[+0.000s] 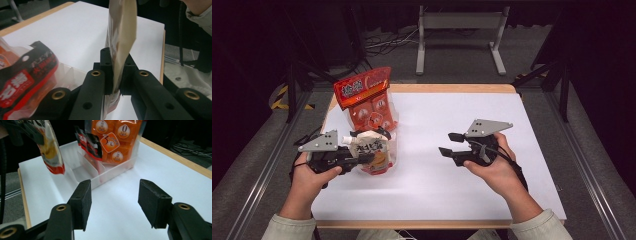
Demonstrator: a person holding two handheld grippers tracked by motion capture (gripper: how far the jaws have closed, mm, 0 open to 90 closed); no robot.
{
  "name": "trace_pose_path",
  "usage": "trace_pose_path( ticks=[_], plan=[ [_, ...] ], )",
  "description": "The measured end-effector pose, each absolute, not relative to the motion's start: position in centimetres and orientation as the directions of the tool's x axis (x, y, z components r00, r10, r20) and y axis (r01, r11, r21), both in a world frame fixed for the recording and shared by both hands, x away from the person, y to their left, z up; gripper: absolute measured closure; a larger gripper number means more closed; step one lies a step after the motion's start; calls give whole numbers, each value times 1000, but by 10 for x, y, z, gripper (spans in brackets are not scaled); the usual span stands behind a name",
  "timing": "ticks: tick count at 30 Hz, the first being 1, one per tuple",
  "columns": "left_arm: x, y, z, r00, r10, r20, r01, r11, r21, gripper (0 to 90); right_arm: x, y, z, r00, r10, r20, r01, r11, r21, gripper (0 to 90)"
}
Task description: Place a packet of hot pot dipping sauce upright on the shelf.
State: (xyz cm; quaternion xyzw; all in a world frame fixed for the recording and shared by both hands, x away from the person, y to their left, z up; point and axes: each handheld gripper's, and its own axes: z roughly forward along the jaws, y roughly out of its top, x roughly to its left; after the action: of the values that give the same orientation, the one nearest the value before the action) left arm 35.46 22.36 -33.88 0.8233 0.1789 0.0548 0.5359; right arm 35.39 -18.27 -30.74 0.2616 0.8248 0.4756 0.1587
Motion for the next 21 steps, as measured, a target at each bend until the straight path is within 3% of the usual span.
trace_pose_path(
  ticks=[21],
  plan=[
    [363, 245, -335, 889, 455, -42, 197, -299, 934, 839, 363, -212, -315, -749, 662, 25, 357, 372, 857, 444]
  ],
)
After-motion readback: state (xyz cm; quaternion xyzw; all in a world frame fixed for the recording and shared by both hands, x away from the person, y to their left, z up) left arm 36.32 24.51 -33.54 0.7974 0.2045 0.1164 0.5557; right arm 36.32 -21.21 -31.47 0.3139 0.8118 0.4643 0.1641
